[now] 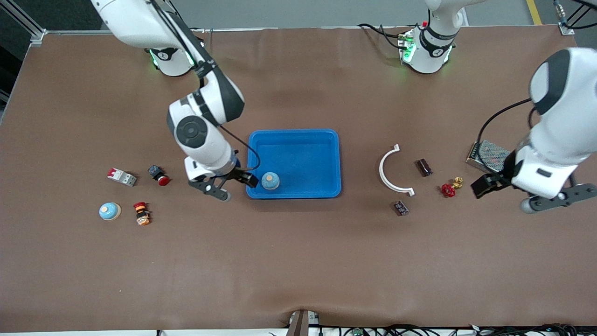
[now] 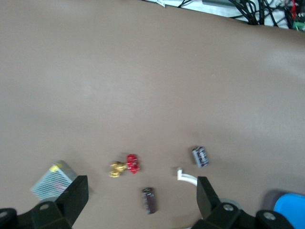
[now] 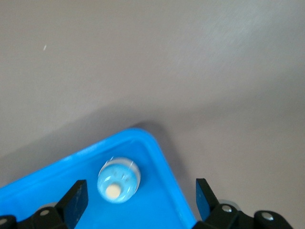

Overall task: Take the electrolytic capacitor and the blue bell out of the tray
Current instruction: 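Grasp the second bell with the right gripper while the left gripper withdraws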

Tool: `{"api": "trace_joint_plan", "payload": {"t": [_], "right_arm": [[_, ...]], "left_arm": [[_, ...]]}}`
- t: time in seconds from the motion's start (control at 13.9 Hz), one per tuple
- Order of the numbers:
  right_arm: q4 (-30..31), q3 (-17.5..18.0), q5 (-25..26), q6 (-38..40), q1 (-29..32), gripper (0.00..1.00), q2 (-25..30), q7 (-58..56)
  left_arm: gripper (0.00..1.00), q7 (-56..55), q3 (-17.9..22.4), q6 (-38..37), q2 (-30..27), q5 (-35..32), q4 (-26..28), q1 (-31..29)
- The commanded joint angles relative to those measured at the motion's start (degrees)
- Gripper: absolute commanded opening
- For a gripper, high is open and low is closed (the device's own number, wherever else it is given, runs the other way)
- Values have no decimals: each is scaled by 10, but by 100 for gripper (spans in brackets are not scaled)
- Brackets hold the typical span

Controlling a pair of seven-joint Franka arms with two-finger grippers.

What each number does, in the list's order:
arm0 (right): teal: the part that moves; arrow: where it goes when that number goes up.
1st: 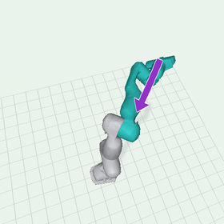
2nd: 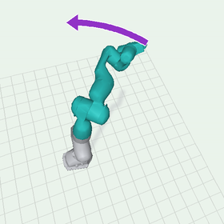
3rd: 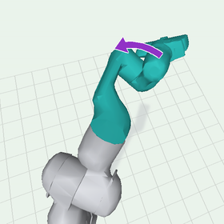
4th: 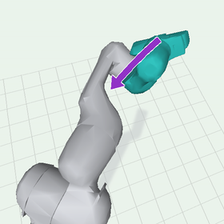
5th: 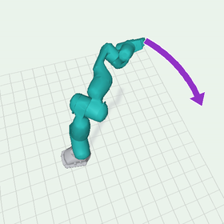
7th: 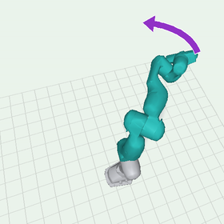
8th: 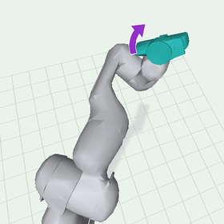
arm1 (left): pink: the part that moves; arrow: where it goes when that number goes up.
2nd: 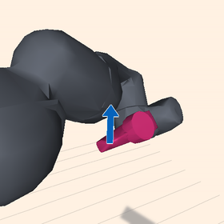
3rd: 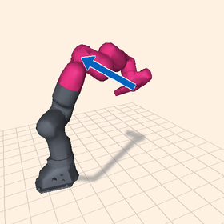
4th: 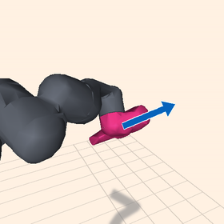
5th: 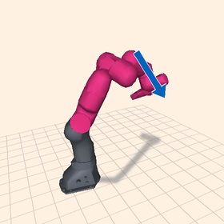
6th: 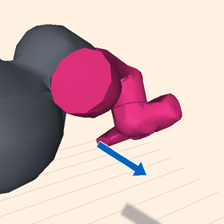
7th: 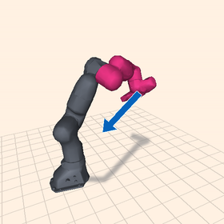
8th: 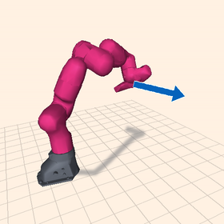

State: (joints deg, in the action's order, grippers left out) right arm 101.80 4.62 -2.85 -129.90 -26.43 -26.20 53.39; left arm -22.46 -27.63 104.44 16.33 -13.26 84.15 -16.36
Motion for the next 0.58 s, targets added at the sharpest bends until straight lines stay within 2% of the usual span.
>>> {"api": "trace_joint_plan", "payload": {"t": [0.0,0.29,0.5], "right_arm": [[14,-8,3,-6,-27,100,0,28],[14,-11,13,-50,-57,100,-34,66],[11,-11,45,-72,-62,100,-59,83]], "left_arm": [[100,69,-3,-43,-1,14,-36,-12],[100,66,-1,-79,-19,38,-38,-13],[100,67,40,-100,-61,83,-31,6]]}}
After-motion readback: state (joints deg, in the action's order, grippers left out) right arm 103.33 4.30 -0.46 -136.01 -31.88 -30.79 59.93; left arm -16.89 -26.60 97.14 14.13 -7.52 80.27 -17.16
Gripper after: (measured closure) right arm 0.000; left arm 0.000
